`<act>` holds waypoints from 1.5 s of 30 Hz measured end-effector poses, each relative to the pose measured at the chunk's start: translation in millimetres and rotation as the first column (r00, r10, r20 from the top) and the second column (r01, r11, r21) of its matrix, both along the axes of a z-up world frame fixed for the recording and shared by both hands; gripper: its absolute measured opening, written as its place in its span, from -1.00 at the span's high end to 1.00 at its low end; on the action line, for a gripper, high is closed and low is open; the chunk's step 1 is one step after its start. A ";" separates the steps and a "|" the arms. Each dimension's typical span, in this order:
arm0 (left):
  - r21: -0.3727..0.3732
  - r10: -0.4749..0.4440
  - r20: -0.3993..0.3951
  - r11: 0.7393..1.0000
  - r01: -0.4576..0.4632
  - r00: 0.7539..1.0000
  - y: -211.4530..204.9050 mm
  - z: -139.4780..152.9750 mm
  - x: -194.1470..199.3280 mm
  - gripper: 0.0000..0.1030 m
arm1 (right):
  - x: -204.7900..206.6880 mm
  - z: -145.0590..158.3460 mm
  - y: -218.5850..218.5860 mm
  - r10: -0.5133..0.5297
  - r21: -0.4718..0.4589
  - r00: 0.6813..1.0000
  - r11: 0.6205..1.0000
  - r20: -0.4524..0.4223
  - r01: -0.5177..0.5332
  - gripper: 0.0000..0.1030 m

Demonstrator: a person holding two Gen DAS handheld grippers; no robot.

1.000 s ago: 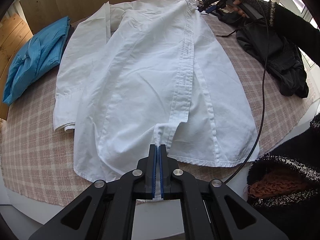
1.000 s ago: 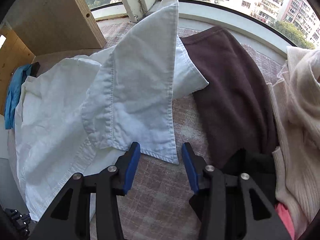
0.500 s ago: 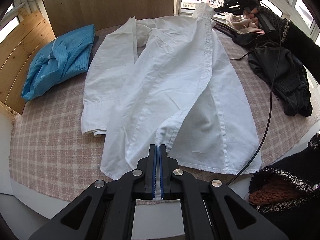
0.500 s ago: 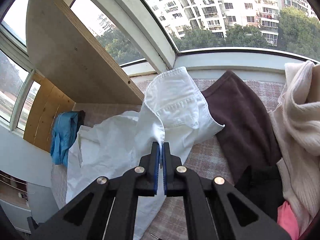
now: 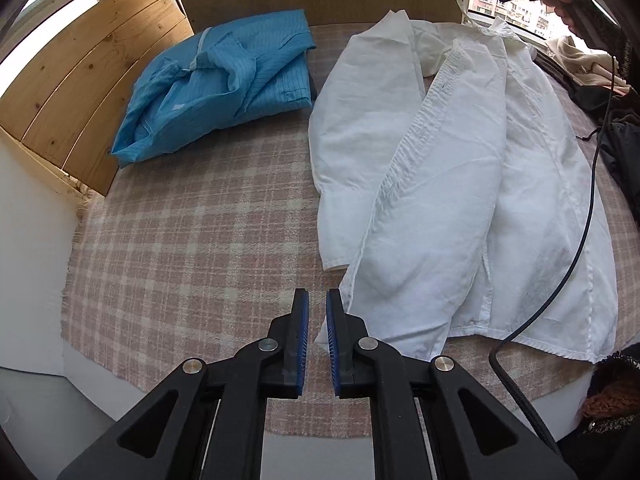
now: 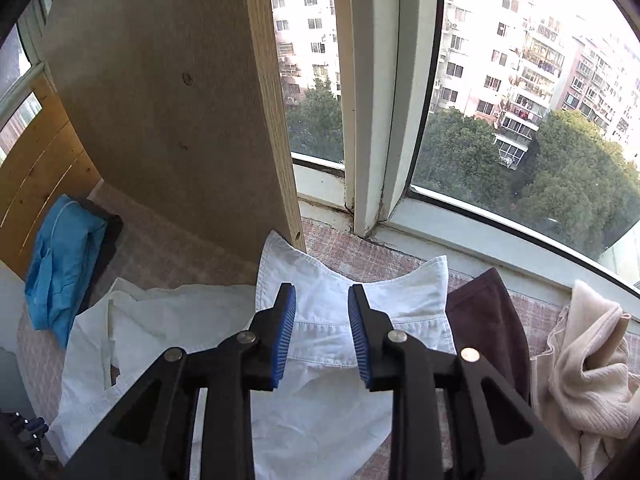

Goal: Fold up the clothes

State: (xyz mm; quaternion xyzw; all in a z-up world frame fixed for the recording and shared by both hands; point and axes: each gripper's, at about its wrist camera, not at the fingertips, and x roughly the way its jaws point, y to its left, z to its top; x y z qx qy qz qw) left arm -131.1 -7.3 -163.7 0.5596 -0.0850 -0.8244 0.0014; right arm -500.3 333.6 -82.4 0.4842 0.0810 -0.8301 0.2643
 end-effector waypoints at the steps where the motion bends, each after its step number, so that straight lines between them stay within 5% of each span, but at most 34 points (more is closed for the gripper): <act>1: -0.003 0.001 -0.005 1.000 -0.001 1.000 -0.8 5.1 6.2 0.81 | 1.1 0.5 8.2 -0.015 -0.028 1.000 0.999 0.019 0.015 0.44; 4: 0.006 -0.033 -0.021 0.999 0.033 0.999 9.1 21.4 26.6 0.77 | 12.7 6.4 37.0 -0.037 -0.079 0.997 0.996 0.069 0.042 0.21; 7: 0.050 -0.154 -0.040 0.987 0.156 0.987 56.0 36.1 50.3 0.49 | 34.1 9.9 64.2 -0.024 -0.077 0.995 0.997 0.093 0.032 0.20; 12: 0.123 -0.365 -0.025 0.923 0.365 0.931 154.5 31.7 79.9 0.48 | 63.7 17.4 117.9 -0.040 -0.040 0.993 0.998 0.112 0.045 0.19; 14: 0.147 -0.428 -0.024 0.893 0.426 0.904 189.6 25.9 90.8 0.48 | 70.4 16.4 140.3 -0.054 -0.035 0.988 0.998 0.144 0.060 0.03; 20: 0.154 -0.534 0.039 0.838 0.523 0.845 266.9 -3.1 106.2 0.26 | 87.3 -3.8 170.8 -0.059 -0.018 0.980 0.998 0.188 0.064 0.03; 24: 0.202 -0.509 0.102 0.852 0.483 0.855 286.2 -19.1 103.3 0.10 | 93.1 -15.8 169.5 -0.032 -0.030 0.976 0.999 0.216 0.040 0.03; 31: 0.057 -0.458 0.199 0.888 0.457 0.866 312.2 -42.6 99.8 0.10 | 99.1 -26.8 153.0 0.026 -0.046 0.973 0.999 0.230 -0.016 0.03; 33: 0.065 -0.451 0.209 0.892 0.447 0.868 311.1 -43.7 98.0 0.19 | 99.3 -31.4 148.1 0.039 -0.048 0.970 0.998 0.241 -0.029 0.03; 35: 0.064 -0.437 0.204 0.899 0.434 0.876 307.0 -40.5 95.4 0.71 | 99.2 -37.3 143.4 0.052 -0.049 0.966 0.998 0.255 -0.041 0.03; 37: 0.096 -0.412 0.189 0.911 0.401 0.891 297.7 -33.1 91.0 0.94 | 96.7 -47.1 138.7 0.056 -0.054 0.959 0.998 0.279 -0.042 0.03; 45: 0.134 -0.243 0.048 0.963 0.235 0.969 229.6 33.7 78.7 0.98 | 67.0 -93.7 117.7 -0.027 -0.084 0.930 0.995 0.366 0.062 0.03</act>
